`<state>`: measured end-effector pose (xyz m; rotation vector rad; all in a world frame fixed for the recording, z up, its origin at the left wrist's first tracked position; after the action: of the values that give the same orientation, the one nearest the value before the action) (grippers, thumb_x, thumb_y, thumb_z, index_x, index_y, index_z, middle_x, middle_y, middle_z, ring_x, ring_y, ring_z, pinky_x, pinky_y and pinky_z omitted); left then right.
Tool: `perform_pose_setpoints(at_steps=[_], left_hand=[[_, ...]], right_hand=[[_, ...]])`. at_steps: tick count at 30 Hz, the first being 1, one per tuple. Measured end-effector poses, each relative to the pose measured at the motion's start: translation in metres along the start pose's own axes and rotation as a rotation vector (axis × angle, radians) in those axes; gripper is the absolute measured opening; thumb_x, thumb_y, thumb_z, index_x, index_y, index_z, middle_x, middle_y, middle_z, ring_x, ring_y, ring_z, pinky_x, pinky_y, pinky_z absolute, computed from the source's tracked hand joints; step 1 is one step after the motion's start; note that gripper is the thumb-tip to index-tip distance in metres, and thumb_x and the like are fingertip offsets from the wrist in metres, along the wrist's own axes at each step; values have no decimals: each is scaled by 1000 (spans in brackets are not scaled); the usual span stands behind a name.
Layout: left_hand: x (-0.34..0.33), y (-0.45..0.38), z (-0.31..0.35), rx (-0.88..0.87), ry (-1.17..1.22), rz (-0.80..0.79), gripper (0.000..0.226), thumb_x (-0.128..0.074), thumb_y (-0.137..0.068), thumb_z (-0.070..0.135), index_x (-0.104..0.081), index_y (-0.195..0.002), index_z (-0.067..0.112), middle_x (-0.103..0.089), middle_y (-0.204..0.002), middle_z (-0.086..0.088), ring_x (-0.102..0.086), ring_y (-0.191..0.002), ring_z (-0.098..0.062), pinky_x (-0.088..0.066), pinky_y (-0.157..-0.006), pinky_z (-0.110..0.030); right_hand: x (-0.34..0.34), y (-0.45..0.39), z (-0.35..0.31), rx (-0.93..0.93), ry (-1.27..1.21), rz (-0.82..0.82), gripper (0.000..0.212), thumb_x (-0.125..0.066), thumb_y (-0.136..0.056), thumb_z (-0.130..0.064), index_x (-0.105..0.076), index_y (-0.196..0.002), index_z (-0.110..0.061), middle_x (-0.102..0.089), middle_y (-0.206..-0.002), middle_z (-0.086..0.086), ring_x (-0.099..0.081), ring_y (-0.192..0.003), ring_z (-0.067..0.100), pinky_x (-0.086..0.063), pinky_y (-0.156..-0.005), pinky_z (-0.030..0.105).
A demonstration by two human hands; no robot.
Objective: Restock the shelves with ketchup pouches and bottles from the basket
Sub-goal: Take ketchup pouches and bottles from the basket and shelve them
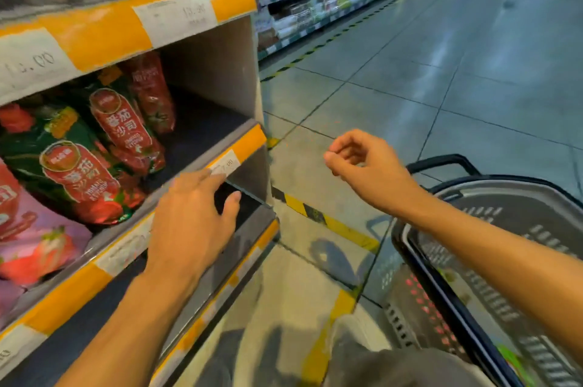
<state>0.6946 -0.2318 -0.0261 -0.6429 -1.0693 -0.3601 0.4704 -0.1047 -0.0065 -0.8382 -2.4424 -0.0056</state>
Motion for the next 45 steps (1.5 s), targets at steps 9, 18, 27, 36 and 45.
perform_pose_setpoints(at_steps=[9,18,27,36,45], left_hand=[[-44,66,156,-242,366,-296,24,-66,-93,32,-73,-114,22,-72,-115,5,-63,-111,-20,-47,-95,-32],[-136,90,333,-635,304,-800,21,-64,-93,33,-70,-110,22,-73,-103,0,-67,-99,-20,-48,-87,-29],[-315,134,410,-447,-42,-1421,52,-78,-83,45,-67,-114,5,-70,-111,-15,-69,-102,-32,-58,-89,-43],[-435,203,368,-193,135,-1569,85,-70,-86,54,-40,-150,6,-44,-152,-19,-44,-138,-35,-35,-116,-46],[-463,219,348,-8,243,-1504,67,-91,-69,24,-64,-127,4,-69,-123,-14,-64,-112,-31,-48,-105,-43]], right_hand=[[147,181,142,-612,26,161,27,-66,-97,-33,-66,-88,-7,-73,-83,14,-69,-62,19,-58,-62,39],[171,294,258,-1248,-83,139,42,-62,-98,-31,-46,-65,-12,-46,-56,5,-43,-42,15,-36,-47,24],[146,332,335,-1536,-500,398,47,-63,-99,-28,-55,-136,0,-58,-138,21,-56,-127,34,-45,-109,40],[99,356,396,-1659,-640,840,71,-66,-90,-56,-54,-139,-5,-62,-133,22,-60,-120,39,-47,-106,51],[76,355,415,-1780,-336,866,99,-89,-71,-43,-34,-145,-6,-49,-143,23,-50,-130,43,-44,-109,52]])
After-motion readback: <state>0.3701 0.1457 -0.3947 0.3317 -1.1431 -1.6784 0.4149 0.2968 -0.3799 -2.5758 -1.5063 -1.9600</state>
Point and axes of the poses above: each hand's wrist, its own y-axis away from the middle knuckle, its own x-axis out of the back of the hand, z = x × y, the point moved 1 cm from there along -y, towards the middle knuckle
